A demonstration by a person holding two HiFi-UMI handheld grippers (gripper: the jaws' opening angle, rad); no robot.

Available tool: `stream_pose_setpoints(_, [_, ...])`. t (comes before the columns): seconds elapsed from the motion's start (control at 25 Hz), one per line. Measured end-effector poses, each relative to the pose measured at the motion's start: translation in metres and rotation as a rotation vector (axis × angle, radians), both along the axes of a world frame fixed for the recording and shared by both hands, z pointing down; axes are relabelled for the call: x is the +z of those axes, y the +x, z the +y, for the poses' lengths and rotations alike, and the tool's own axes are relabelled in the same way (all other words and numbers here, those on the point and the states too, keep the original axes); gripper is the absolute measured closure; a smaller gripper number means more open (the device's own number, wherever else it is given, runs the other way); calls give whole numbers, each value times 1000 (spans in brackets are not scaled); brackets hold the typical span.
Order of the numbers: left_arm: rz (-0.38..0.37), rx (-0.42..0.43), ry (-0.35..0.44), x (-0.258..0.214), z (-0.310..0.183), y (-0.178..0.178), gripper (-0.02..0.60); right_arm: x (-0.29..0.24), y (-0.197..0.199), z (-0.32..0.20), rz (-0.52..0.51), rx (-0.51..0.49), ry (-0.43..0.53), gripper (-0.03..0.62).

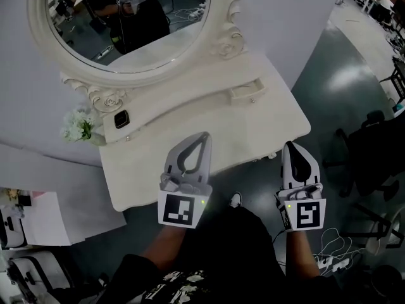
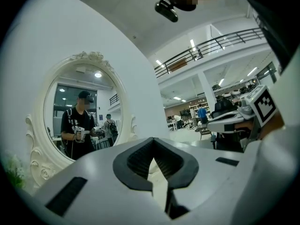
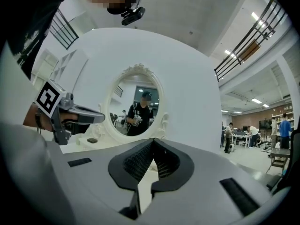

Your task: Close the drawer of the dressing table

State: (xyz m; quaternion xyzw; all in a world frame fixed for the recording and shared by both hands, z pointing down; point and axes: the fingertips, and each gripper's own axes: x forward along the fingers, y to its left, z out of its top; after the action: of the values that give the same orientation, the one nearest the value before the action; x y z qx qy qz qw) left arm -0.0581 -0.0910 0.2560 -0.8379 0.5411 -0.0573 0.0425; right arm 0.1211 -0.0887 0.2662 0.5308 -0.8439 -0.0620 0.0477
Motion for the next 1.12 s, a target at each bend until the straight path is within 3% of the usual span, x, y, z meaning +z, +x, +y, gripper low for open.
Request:
stream_pose_setpoints(0.28, [-19, -34, -44, 14, -21, 10, 580, 25, 3, -36, 11, -42, -78, 602])
stream_pose_setpoints(0.48, [-38, -16, -84, 33, -39, 12, 580, 42, -9, -58, -22, -83, -69, 597])
stream_pose_setpoints(0.68, [-41, 3, -119, 52, -65, 13, 580, 63, -16, -85, 6, -81, -111, 529])
stream_pose_setpoints(0.96, [-5, 45, -194, 81, -100, 19, 580, 107, -18, -117, 79, -53, -220, 493])
stream_pose_setpoints(1.12, [-25, 71, -235, 98, -118, 26, 580, 133, -22, -135, 74, -64, -275, 476])
